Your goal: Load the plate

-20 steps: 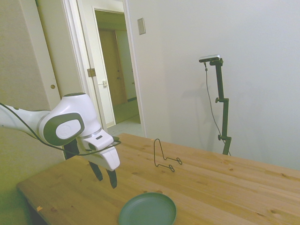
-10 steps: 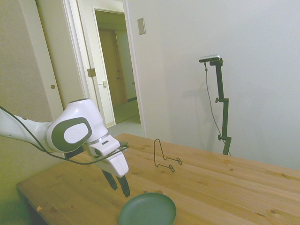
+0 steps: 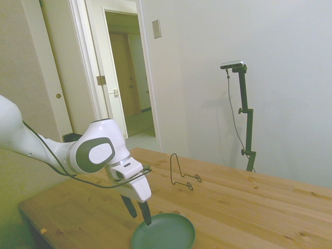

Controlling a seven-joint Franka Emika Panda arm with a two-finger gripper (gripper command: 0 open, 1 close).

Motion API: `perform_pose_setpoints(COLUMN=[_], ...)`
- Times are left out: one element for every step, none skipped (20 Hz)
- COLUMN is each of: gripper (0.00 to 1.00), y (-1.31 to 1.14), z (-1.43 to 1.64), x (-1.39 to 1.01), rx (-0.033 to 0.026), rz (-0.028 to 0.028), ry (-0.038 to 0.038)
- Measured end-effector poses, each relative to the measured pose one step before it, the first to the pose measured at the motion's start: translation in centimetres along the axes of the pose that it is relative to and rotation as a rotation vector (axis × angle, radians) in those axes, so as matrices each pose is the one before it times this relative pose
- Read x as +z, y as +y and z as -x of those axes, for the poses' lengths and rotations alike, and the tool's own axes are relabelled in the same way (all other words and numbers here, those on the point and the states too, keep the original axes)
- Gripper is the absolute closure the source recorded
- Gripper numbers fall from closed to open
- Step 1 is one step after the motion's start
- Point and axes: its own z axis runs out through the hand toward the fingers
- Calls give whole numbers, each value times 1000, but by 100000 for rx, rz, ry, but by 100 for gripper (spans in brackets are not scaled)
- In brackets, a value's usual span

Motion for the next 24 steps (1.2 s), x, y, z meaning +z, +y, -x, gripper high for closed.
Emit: perform_pose_setpoints(gripper=[0,0,0,0,0,0,0,0,0,0,0,0,0,0,0,0,0,0,0,0,100,100,100,100], y=[-188,-141,-130,-148,-157,-174,-163,-150,-123,-115,-93,-59,-66,-62,-56,-66,-41,-46,-60,-41,-22,-42,-58,-77], z=[39,71,117,156,172,204,250,291,236,192,137,59,13,5,-11,-2,3,-27,-55,-70,-61,-70,-79,-77], x=[195,158,97,30,-28,-46,-1,44,36,22,56,102,155,204,215,201,170,150,49,19,18,17,16,10], rx=[-422,-308,-311,-312,-270,-337,-415,-377,-307,-191,-176,-197,33,182,121,21,146,177,213,185,72,-75,151,330], rz=[190,186,147,56,-69,-100,9,116,134,88,124,186,112,61,98,328,320,238,56,37,67,207,500,405], ry=[-109,-114,-50,13,34,45,13,-14,58,60,134,341,239,26,16,151,-53,-173,5,51,99,400,1033,916])
